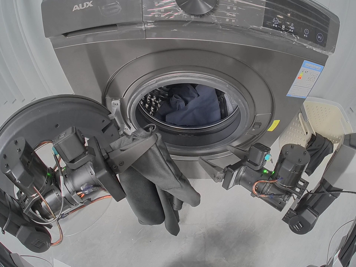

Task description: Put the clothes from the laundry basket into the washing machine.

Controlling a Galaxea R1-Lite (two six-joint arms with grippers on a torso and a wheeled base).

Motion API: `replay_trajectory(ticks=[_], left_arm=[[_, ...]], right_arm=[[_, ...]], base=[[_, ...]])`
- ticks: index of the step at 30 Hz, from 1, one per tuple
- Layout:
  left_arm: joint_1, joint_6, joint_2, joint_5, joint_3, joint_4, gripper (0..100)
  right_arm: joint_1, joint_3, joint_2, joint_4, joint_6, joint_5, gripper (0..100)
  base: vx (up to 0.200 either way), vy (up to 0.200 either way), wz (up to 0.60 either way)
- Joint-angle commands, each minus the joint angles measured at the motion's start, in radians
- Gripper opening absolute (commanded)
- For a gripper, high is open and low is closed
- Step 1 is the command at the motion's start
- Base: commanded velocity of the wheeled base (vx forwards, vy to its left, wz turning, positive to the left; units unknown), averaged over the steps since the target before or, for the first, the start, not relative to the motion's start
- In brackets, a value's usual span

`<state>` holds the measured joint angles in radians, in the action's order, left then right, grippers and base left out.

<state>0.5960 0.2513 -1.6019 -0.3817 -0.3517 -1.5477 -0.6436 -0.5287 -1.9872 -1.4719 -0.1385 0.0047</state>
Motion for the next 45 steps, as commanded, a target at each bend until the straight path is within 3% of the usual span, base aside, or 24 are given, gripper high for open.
replay_trajectory(ticks=[1, 11, 17, 23, 31, 45], left_arm=[[-0.001, 0.002, 0.002, 0.001, 0.002, 0.0, 0], [-0.002, 0.002, -0.02, 0.023, -0.029, 0.003, 0], [-0.002, 0.0, -0.061, 0.093, -0.067, 0.001, 0], [-0.004, 0.0, -0.073, 0.106, -0.081, 0.003, 0], [-0.002, 0.002, -0.082, 0.126, -0.093, 0.003, 0], [-0.001, 0.0, -0.079, 0.126, -0.093, 0.003, 0]], right_arm=[[0.013, -0.042, -0.062, -0.015, -0.003, -0.002, 100], [-0.03, 0.01, 0.034, -0.033, 0.005, 0.012, 100], [-0.126, 0.035, 0.102, -0.021, 0.002, 0.046, 100], [-0.208, 0.021, 0.074, -0.021, -0.003, 0.058, 100], [-0.269, -0.076, 0.004, 0.022, -0.001, 0.058, 100], [-0.238, -0.257, -0.128, 0.027, 0.007, 0.052, 100]], base=[[0.0, 0.0, 0.0], [0.0, 0.0, 0.0], [0.0, 0.0, 0.0], [0.0, 0.0, 0.0], [0.0, 0.0, 0.0], [0.0, 0.0, 0.0]])
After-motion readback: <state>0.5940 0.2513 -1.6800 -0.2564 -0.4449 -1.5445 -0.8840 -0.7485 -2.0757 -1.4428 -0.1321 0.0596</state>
